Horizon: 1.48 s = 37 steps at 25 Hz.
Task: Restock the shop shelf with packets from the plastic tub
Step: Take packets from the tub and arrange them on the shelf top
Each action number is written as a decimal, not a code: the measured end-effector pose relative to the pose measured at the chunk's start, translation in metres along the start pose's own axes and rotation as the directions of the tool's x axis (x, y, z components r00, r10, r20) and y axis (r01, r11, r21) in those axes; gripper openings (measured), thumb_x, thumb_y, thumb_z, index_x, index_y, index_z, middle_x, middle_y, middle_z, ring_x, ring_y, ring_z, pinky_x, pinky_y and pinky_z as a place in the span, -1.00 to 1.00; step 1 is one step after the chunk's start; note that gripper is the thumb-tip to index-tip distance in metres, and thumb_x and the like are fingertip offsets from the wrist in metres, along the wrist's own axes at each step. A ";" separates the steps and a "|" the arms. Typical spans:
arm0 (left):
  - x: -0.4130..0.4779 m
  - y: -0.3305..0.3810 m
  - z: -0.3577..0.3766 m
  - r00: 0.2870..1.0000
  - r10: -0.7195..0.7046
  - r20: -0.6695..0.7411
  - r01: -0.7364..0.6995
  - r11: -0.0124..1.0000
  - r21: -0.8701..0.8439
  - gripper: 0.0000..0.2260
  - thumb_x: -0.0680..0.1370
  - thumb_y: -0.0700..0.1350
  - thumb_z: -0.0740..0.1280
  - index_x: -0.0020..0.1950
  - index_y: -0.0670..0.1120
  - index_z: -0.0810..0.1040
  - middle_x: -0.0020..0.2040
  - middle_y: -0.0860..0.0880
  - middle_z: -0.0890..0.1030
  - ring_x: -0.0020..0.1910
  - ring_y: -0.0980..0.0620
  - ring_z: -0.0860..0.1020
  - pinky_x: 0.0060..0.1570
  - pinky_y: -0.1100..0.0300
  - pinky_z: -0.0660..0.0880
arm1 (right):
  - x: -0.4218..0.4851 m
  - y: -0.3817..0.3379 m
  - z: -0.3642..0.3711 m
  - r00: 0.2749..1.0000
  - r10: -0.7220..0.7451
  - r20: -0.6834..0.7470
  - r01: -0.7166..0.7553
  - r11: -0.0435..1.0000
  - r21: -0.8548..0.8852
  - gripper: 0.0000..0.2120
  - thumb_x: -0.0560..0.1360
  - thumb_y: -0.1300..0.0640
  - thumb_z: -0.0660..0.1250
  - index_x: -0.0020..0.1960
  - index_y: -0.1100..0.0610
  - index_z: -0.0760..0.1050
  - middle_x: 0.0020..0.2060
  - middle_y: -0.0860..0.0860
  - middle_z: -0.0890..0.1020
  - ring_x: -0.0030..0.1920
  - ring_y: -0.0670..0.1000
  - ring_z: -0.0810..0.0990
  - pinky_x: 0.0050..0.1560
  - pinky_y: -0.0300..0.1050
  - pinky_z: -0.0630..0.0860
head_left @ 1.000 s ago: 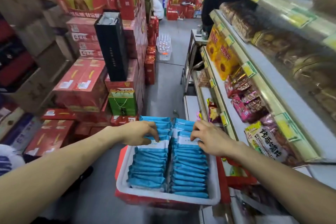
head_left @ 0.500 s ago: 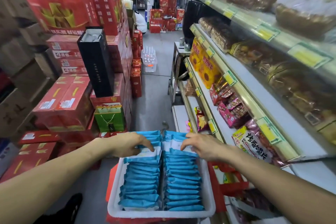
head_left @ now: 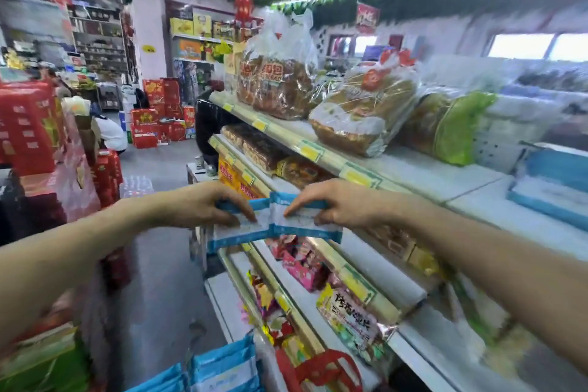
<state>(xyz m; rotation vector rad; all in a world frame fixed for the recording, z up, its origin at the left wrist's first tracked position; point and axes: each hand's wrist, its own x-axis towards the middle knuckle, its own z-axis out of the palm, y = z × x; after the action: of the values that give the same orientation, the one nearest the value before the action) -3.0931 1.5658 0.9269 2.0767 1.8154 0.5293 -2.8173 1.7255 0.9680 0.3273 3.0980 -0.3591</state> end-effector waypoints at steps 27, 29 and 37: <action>0.338 0.406 0.038 0.767 0.640 0.030 -0.636 0.767 -0.084 -0.80 0.63 -0.11 0.39 0.06 0.20 0.72 0.06 0.20 0.67 0.04 0.05 0.64 0.04 -0.02 0.65 | -0.476 0.209 -0.120 0.493 0.721 -0.487 -0.752 0.635 0.178 -0.56 0.52 0.31 0.46 0.24 -0.15 0.58 0.22 -0.09 0.59 0.16 -0.07 0.60 0.25 -0.10 0.58; 0.344 0.412 0.039 0.758 0.651 0.022 -0.647 0.756 -0.101 -0.80 0.63 -0.14 0.39 0.06 0.17 0.72 0.08 0.15 0.68 0.07 -0.01 0.64 0.04 -0.06 0.65 | -0.473 0.222 -0.115 0.529 0.674 -0.515 -0.742 0.662 0.104 -0.56 0.52 0.29 0.46 0.28 -0.12 0.57 0.24 -0.08 0.58 0.16 -0.06 0.58 0.27 -0.11 0.53; 0.357 0.424 0.038 0.760 0.650 0.004 -0.644 0.754 -0.125 -0.78 0.63 -0.18 0.39 0.05 0.14 0.72 0.08 0.18 0.70 0.04 0.14 0.65 0.02 0.07 0.66 | -0.472 0.255 -0.113 0.657 0.506 -0.558 -0.738 0.583 -0.341 -0.55 0.57 0.14 0.38 0.43 -0.13 0.50 0.29 -0.06 0.48 0.20 0.03 0.44 0.25 0.04 0.42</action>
<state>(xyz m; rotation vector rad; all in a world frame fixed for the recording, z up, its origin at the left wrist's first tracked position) -2.6645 1.8631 1.1180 2.5815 0.9490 0.7223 -2.3012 1.8965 1.0345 1.6063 2.9180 0.6931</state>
